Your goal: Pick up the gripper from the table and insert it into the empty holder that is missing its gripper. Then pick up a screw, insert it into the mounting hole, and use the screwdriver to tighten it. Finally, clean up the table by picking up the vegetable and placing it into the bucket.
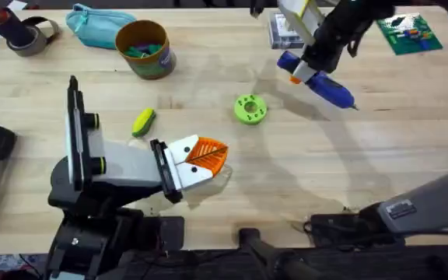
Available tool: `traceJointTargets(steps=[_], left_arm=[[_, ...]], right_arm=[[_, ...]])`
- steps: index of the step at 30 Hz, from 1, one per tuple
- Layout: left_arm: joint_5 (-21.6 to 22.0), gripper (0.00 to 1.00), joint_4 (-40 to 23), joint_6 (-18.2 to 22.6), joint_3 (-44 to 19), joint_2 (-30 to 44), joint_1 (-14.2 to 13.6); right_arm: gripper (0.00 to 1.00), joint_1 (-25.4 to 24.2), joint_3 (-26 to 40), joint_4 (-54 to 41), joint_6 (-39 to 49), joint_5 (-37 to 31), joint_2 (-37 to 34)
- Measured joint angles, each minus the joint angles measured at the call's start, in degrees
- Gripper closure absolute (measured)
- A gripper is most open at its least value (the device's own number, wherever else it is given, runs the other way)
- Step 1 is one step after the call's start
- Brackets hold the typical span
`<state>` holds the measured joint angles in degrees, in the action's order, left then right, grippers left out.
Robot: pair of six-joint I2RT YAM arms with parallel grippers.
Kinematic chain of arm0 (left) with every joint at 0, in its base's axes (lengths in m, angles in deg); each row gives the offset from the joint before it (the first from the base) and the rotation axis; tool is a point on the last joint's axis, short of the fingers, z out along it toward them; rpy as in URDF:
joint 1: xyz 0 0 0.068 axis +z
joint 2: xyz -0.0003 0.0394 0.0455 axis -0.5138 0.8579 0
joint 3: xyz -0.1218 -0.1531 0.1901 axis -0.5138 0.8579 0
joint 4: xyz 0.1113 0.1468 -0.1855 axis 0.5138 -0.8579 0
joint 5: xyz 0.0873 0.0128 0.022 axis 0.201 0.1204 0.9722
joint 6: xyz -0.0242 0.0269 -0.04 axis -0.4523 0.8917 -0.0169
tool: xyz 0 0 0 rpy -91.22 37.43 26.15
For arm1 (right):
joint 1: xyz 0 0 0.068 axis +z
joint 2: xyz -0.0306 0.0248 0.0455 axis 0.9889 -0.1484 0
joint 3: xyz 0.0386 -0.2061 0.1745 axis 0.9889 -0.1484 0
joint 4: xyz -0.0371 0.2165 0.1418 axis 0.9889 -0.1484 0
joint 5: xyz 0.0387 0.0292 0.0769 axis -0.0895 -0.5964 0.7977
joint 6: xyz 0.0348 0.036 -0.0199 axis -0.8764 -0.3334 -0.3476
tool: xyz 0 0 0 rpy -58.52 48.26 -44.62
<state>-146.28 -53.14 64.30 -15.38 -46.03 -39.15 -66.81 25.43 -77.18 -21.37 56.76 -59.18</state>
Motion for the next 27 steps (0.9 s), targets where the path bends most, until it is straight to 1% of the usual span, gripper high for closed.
traceJointTargets(steps=[6, 13, 27], left_arm=[[0.0, 0.982, 0.0, 0.0, 0.0, 0.0, 0.0], [0.0, 0.982, 0.0, 0.0, 0.0, 0.0, 0.0], [0.0, 0.982, 0.0, 0.0, 0.0, 0.0, 0.0]], right_arm=[[0.957, -3.4, 0.0, 0.9, 2.8, -3.7, -6.5], [0.958, -6.0, 0.0, 1.4, 5.7, -4.9, -11.1], [0.959, -6.2, 0.0, 3.4, 7.1, -5.2, -12.1]])
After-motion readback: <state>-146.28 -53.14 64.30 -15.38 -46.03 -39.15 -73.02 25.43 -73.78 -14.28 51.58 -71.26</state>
